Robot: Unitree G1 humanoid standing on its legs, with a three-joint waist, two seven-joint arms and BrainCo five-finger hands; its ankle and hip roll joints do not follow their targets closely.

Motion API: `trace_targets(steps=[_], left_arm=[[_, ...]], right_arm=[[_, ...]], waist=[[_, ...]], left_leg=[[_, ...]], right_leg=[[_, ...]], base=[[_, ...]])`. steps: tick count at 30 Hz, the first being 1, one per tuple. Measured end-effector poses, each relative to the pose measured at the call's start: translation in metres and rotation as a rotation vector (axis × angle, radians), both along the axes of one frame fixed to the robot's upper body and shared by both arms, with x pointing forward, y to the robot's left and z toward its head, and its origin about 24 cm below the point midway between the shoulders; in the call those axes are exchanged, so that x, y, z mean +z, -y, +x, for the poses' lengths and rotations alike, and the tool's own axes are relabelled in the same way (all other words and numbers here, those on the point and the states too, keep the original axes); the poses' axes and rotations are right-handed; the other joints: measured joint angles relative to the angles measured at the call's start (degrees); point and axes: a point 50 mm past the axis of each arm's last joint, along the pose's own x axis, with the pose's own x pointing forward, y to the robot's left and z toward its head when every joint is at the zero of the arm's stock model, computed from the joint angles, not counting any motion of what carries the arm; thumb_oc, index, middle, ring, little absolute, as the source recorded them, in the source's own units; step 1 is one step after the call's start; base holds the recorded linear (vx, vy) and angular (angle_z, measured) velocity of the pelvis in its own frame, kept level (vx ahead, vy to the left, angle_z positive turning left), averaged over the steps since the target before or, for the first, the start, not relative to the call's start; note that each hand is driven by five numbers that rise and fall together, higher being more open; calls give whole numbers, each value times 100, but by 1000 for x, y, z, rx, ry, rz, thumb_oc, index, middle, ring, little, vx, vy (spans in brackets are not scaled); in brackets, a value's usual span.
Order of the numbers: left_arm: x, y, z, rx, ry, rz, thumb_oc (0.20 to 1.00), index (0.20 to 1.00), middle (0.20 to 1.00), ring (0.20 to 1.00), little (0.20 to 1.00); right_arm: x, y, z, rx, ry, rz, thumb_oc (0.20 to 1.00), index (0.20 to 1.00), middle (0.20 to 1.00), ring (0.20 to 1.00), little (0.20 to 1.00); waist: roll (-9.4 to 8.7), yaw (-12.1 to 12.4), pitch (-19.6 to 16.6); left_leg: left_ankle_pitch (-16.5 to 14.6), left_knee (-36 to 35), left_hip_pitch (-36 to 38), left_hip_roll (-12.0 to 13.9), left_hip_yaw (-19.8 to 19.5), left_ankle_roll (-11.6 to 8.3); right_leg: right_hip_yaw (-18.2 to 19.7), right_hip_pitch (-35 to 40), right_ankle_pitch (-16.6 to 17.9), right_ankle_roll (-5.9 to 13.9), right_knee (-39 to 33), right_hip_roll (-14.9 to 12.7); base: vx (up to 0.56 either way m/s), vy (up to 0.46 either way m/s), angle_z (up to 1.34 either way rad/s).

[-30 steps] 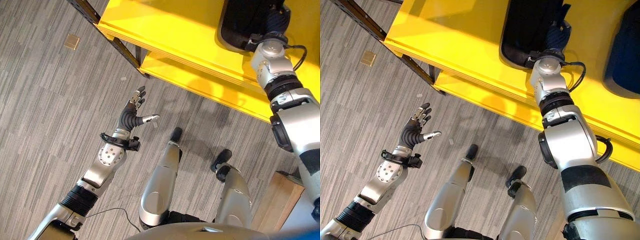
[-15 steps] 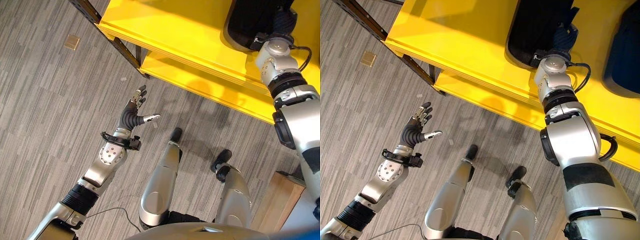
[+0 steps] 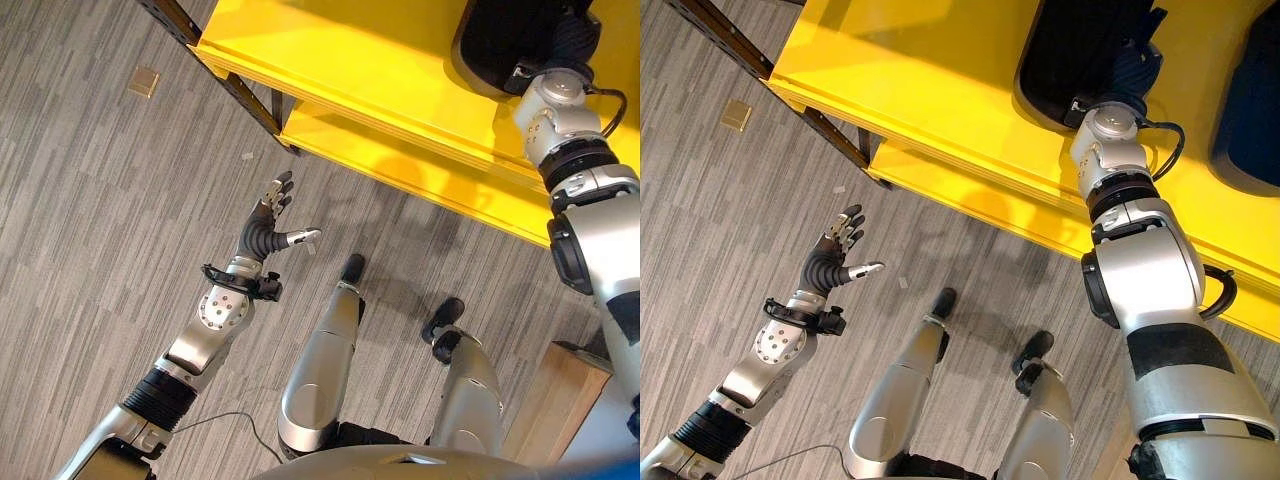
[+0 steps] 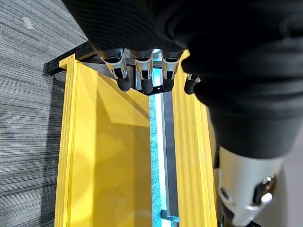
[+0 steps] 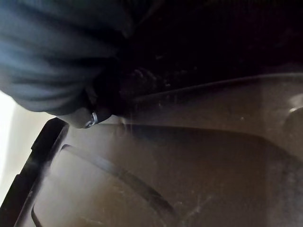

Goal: Move parts from the plastic box to the shelf.

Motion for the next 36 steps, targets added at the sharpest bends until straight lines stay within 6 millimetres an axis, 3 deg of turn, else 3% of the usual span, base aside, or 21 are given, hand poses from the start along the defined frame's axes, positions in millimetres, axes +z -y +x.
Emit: trace_targets(steps=[36], left_arm=[[-1, 1, 0, 24, -1, -7, 1000, 1000, 1000, 1000, 1000]], right_arm=[[-3, 12, -3, -84, -9, 101, 200, 200, 200, 200, 200]], waist=[[2, -21, 0]], left_leg=[[10, 57, -10, -71, 21, 28]], right_leg=[[17, 4, 2, 8, 29, -70]], base=[[0, 0, 0]])
